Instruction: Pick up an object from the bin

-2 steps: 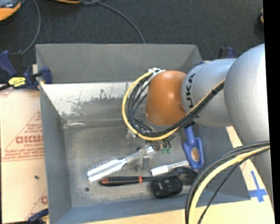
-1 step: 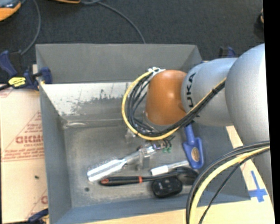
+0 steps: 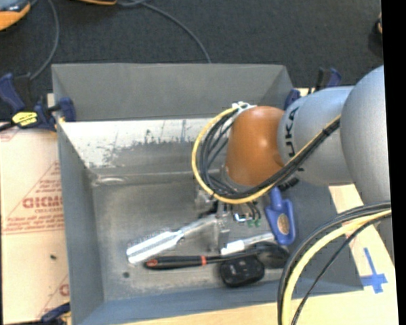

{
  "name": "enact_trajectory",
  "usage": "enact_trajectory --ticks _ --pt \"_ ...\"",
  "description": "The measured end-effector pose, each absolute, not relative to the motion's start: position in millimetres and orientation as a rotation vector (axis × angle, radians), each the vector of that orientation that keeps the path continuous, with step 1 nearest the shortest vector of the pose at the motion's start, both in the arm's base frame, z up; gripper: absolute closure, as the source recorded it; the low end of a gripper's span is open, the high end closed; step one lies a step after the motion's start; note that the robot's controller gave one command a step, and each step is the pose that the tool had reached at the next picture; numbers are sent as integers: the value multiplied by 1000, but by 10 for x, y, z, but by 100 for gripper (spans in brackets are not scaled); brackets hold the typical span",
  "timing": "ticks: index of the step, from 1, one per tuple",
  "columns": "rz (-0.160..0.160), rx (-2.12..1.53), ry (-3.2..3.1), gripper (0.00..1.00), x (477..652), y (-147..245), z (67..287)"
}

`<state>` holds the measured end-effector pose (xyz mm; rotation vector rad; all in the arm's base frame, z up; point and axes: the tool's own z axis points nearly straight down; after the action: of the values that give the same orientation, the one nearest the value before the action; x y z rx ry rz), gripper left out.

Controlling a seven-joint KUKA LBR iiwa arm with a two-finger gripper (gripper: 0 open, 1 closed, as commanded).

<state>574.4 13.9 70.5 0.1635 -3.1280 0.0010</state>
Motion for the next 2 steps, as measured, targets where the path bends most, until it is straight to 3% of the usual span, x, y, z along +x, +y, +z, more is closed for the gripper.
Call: enact_trajectory --ticks 1,2 --pt "-1 164 -3131 0 5760 153 706" --pt "2 302 -3114 100 5632 325 711"
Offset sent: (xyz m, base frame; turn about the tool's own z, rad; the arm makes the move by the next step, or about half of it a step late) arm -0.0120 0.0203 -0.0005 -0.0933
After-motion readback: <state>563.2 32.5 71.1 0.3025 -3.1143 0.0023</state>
